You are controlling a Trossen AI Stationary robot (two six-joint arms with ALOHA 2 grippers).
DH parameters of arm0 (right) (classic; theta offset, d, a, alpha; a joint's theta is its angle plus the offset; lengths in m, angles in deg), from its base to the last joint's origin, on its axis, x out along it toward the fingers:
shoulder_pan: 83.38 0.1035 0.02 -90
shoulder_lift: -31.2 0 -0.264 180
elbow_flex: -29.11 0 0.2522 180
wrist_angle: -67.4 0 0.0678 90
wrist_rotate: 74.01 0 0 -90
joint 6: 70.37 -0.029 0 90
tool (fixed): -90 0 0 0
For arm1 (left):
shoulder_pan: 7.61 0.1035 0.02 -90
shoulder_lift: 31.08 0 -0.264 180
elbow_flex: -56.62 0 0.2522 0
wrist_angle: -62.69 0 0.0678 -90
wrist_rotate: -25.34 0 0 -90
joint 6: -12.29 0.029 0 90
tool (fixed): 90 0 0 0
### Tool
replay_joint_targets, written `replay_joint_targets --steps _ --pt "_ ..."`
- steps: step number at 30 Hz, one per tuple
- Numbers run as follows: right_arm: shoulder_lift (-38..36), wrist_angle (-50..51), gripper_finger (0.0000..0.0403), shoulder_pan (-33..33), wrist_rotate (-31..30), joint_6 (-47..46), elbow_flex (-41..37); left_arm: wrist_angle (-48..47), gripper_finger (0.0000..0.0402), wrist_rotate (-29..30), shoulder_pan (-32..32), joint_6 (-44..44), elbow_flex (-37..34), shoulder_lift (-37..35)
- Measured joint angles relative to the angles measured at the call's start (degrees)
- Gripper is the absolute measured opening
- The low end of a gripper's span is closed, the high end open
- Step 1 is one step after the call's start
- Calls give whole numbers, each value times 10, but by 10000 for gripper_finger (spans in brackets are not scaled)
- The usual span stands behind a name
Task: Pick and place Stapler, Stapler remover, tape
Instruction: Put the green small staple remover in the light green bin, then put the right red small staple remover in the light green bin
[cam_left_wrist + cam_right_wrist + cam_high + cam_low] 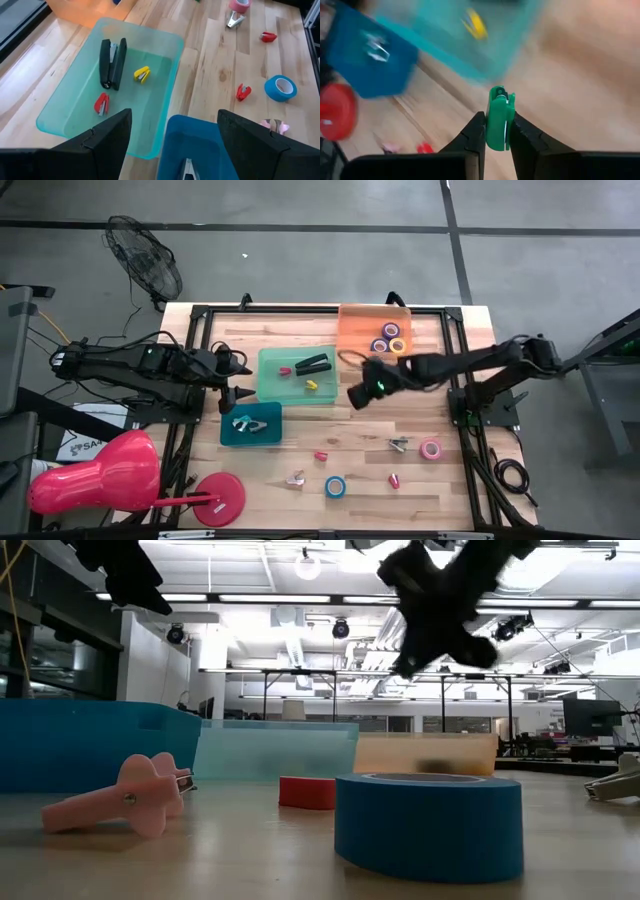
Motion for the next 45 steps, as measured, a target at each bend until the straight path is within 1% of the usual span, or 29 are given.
replay_joint_targets --steps 3,6,10,13,18,23,28,34,37,40,45 --pt "18 7 51 -30 13 79 47 0 288 0 0 0 0 0" --pt "58 5 51 -55 41 149 98 0 288 0 0 -4 0 0" --pt "134 4 51 -77 89 222 180 0 288 0 0 -9 0 0" --pt "201 27 51 -87 108 268 241 0 288 1 0 -11 0 0" --pt "296 104 51 -103 113 304 338 0 288 1 0 -15 0 0" --pt "373 158 51 -116 117 316 398 0 288 1 0 -15 0 0" --pt "421 188 51 -123 120 298 422 0 288 1 0 -15 0 0" --pt "432 194 55 -124 120 288 421 -22 288 1 0 -15 0 0" --pt "432 191 85 -124 110 288 421 -27 288 1 0 -15 0 0" --pt "432 192 116 -124 120 288 422 -26 288 1 0 -15 0 0" --pt "432 192 144 -125 121 288 422 -26 288 1 0 -15 0 0"
